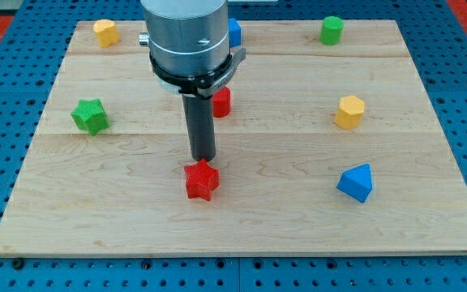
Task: Move the red circle to the bottom left
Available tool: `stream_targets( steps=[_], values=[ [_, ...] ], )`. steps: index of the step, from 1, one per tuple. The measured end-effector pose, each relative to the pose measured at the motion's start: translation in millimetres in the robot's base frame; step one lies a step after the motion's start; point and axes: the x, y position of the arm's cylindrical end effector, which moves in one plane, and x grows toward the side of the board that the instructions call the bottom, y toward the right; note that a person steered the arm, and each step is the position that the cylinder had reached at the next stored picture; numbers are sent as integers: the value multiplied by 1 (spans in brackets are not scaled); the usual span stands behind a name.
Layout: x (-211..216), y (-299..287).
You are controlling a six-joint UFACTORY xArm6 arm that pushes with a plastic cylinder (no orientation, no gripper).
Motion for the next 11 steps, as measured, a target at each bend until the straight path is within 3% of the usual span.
stream_targets(
  steps=[2,5,7,8,11],
  values=[
    [-7,-38],
    [-32,-35],
    [-32,-21],
    [-33,24],
    [-87,50]
  ],
)
